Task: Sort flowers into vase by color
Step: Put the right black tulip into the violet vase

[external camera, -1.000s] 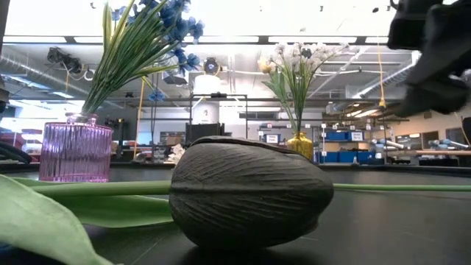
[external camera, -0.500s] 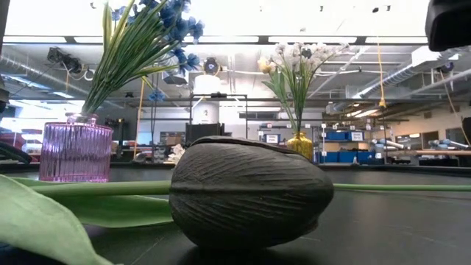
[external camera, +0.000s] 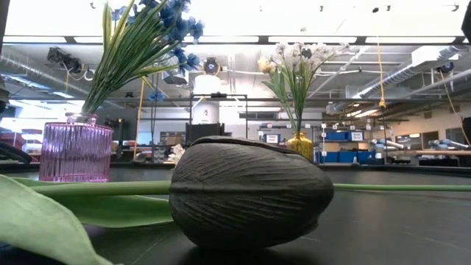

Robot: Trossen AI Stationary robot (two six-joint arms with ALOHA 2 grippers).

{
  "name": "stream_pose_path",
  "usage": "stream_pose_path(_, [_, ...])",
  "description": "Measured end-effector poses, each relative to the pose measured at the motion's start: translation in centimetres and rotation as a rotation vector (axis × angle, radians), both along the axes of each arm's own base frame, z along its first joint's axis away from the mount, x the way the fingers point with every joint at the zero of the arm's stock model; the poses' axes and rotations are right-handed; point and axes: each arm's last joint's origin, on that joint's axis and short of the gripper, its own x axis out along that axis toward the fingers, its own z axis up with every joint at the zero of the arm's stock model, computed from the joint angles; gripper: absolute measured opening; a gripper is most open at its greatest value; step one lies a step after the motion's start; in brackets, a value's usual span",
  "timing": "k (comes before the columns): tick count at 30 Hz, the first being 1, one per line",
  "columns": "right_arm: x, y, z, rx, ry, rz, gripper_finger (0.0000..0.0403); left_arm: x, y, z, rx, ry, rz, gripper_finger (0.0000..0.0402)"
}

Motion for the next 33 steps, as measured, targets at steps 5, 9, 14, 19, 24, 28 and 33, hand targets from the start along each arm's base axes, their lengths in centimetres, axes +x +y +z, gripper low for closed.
stream_pose_path(5, [-0.5, 0.5, -0.5, -0.014, 0.017, -0.037, 0.0256, 0.0, 0.0, 0.0, 0.000, 0.000, 0.000, 0.0261])
stream_pose_path(9, [-1.1, 0.7, -0.8, -0.049, 0.028, -0.059, 0.0256, 0.0, 0.0, 0.1, 0.002, -0.007, 0.000, 0.0261])
stream_pose_path(14, [-1.6, 0.8, -1.0, -0.072, 0.054, -0.087, 0.0254, 0.0, 0.0, 0.1, 0.002, -0.007, 0.000, 0.0261])
stream_pose_path(19, [-2.0, 0.9, -1.0, -0.080, 0.064, -0.097, 0.0241, 0.0, 0.0, 0.1, 0.002, -0.008, 0.000, 0.0261])
stream_pose_path(24, [-2.4, 1.2, -1.0, -0.079, 0.070, -0.113, 0.0224, 0.0, 0.0, 0.1, 0.003, -0.010, 0.000, 0.0261])
stream_pose_path(28, [-2.9, 1.4, -1.0, -0.082, 0.077, -0.125, 0.0207, 0.0, 0.0, 0.1, 0.003, -0.010, 0.000, 0.0261])
stream_pose_path(33, [-3.4, 1.8, -1.0, -0.070, 0.089, -0.143, 0.0197, 0.0, 0.0, 0.1, 0.003, -0.010, 0.000, 0.0261])
